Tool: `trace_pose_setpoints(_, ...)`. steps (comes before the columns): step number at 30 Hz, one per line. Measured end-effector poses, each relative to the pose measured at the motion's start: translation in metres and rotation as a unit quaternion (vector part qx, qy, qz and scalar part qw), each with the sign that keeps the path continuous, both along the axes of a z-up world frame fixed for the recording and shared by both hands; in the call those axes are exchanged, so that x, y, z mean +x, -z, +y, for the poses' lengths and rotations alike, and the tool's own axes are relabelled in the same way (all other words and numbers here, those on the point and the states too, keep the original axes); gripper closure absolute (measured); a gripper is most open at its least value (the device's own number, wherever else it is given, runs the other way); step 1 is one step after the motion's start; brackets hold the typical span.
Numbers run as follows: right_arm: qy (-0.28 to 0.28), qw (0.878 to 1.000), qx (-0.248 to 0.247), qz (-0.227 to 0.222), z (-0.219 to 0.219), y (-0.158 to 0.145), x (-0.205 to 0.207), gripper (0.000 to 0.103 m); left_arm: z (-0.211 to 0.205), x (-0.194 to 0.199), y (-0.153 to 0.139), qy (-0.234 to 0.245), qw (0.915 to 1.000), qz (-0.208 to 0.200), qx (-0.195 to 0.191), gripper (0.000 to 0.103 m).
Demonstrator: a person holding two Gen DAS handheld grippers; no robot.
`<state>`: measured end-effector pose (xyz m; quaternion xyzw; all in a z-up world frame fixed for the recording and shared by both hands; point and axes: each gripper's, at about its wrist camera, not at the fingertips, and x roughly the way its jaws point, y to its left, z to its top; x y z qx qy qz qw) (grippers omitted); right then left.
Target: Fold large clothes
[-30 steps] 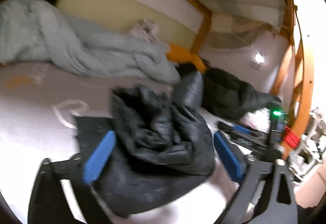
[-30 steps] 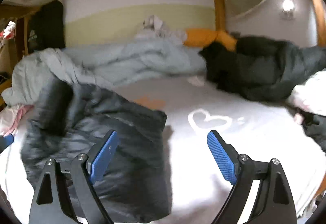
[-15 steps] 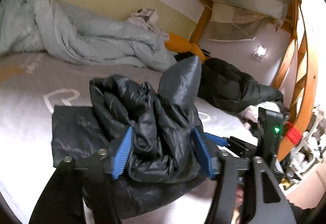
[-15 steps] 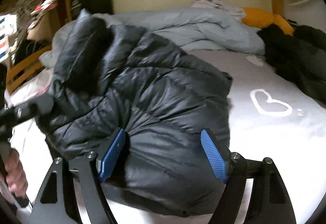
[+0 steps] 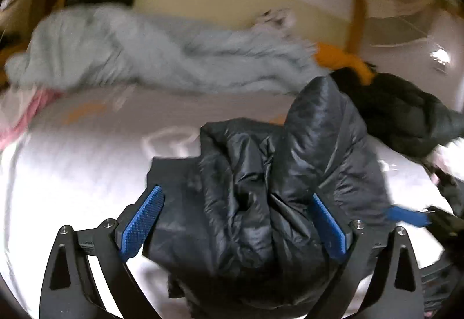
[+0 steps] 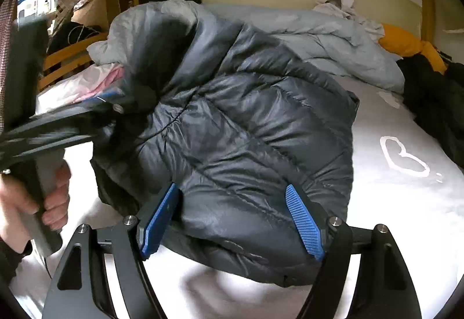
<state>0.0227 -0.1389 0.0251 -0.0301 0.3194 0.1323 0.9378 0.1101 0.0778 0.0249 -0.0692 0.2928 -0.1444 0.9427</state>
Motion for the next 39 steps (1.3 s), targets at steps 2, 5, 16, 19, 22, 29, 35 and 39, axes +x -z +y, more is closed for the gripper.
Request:
trace_pose_setpoints(2,0.03,0.999,-0.004,-0.021,-0.004,-0.007,-0.004,0.024,0.012,0.007,0.01,-0.013,0.9991,0.029,-0.027,0.005)
trace_pose_setpoints(5,0.088,0.995,-0.007,-0.051,-0.018,-0.018,-0.004,0.024,0.019,0.011,0.016,-0.028,0.998,0.048,-0.03,0.005)
trace_pose_setpoints(16,0.125,0.992,0.002,-0.021,-0.041,-0.014,0.036,0.024,0.028,0.005,0.044,-0.048,0.9924,0.098,-0.057,0.004)
trace_pose_setpoints(19,0.104,0.994,0.016,-0.01,-0.039,0.002,0.038,0.034,0.029,-0.01,0.02,-0.023,0.9959,0.033,-0.081,0.015)
trace_pose_setpoints(22,0.07,0.997,0.021,-0.007,-0.034,0.012,0.037,0.036,0.021,-0.034,-0.015,0.006,0.9938,-0.081,-0.076,0.015)
trace_pose_setpoints(29,0.044,0.999,0.027,-0.01,-0.038,0.012,0.033,0.039,-0.018,-0.024,-0.035,-0.003,0.994,-0.106,0.025,0.022)
trace_pose_setpoints(35,0.041,0.999,0.019,-0.025,-0.032,0.009,0.024,0.039,0.011,0.013,0.021,-0.096,0.9954,-0.004,-0.004,0.022)
trace_pose_setpoints(39,0.066,0.996,0.005,-0.053,-0.028,-0.002,0.016,0.039,0.003,0.005,0.033,-0.118,0.9919,-0.012,0.044,0.022)
